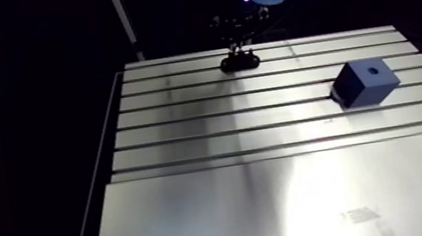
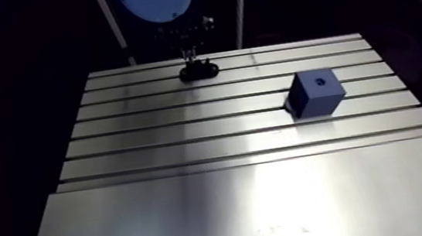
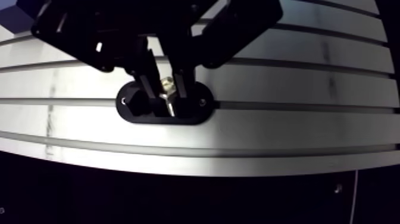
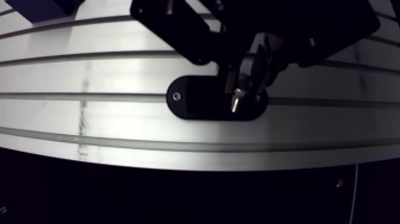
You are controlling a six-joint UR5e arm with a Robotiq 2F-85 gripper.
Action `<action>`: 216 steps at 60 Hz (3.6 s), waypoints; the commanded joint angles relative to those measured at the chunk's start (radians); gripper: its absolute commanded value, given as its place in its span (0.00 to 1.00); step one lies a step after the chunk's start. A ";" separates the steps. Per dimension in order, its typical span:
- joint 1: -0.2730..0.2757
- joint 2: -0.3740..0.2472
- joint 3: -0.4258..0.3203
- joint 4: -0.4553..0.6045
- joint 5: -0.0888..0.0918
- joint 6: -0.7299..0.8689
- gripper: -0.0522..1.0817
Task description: Pick up the M10 bolt and insert it into the hex recess until seated.
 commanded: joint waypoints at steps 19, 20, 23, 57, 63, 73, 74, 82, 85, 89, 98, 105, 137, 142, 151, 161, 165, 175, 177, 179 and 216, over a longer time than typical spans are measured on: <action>-0.006 -0.071 -0.022 0.040 0.005 -0.012 0.81; -0.006 -0.077 -0.025 0.050 0.004 -0.013 0.82; -0.007 -0.083 -0.031 0.061 0.005 -0.015 0.83; -0.064 -0.214 -0.186 0.407 0.004 -0.367 0.87; -0.097 -0.214 -0.204 0.470 0.004 -0.432 0.87; -0.120 -0.214 -0.248 0.599 0.000 -0.523 0.87; -0.120 -0.214 -0.248 0.599 0.000 -0.523 0.87; -0.145 -0.219 -0.269 0.684 -0.002 -0.593 0.87; -0.147 -0.222 -0.271 0.700 -0.004 -0.606 0.87; -0.157 -0.223 -0.272 0.717 -0.015 -0.628 0.87; -0.186 -0.228 -0.274 0.725 -0.057 -0.676 0.87; -0.214 -0.231 -0.267 0.726 -0.069 -0.710 0.87; -0.319 -0.274 -0.172 0.675 -0.066 -0.786 0.87; -0.326 -0.287 -0.154 0.651 -0.066 -0.790 0.87; -0.340 -0.294 -0.132 0.644 -0.067 -0.801 0.89; -0.368 -0.294 -0.113 0.641 -0.067 -0.837 0.90; -0.381 -0.296 -0.106 0.641 -0.066 -0.837 0.90; -0.397 -0.296 -0.086 0.633 -0.066 -0.844 0.93; -0.401 -0.296 -0.079 0.620 -0.066 -0.849 0.93; -0.405 -0.296 -0.073 0.605 -0.064 -0.853 0.93; -0.417 -0.300 0.006 0.509 -0.064 -0.908 0.94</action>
